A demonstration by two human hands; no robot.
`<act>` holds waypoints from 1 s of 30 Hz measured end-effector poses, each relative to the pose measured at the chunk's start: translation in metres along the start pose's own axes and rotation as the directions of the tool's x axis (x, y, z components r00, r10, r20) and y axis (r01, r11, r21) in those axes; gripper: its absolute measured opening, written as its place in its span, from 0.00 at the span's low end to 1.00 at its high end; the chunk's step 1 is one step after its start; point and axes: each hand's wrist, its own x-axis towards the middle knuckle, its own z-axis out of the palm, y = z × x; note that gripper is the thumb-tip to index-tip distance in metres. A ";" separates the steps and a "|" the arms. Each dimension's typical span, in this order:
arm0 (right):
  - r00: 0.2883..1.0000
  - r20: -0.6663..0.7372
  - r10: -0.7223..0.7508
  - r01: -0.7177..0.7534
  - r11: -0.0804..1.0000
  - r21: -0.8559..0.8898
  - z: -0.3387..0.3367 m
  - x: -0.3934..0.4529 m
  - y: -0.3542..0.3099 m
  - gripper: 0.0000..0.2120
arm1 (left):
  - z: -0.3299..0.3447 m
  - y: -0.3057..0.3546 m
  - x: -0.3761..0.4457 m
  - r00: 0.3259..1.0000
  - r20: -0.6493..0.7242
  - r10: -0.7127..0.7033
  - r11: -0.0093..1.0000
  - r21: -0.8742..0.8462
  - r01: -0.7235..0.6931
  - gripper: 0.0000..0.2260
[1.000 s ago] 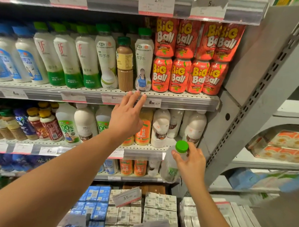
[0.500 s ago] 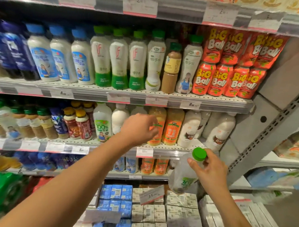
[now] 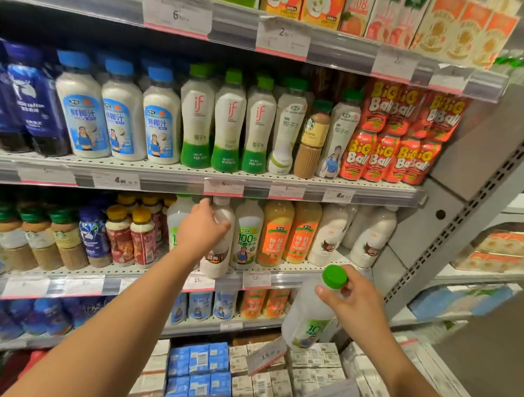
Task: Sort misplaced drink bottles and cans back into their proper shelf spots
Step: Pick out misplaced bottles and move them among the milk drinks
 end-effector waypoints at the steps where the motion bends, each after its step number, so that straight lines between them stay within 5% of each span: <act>1: 1.000 0.011 -0.006 0.006 1.000 0.007 -0.001 -0.002 -0.004 0.13 | 0.002 0.002 0.005 1.000 0.019 -0.022 1.000 -0.018 0.022 0.22; 15: 0.988 0.110 -0.108 0.110 0.994 -0.008 -0.011 -0.002 -0.034 0.10 | 0.017 0.003 0.017 0.997 0.008 -0.078 0.986 0.146 0.076 0.36; 23: 0.988 0.105 -0.116 0.113 0.993 0.035 0.006 0.019 -0.030 0.11 | 0.031 -0.004 -0.024 0.998 -0.065 0.011 0.998 -0.066 -0.015 0.23; 30: 0.981 0.124 -0.147 0.126 0.980 0.156 0.025 0.035 -0.037 0.11 | 0.023 -0.026 -0.068 0.995 -0.097 -0.017 0.973 -0.231 -0.005 0.23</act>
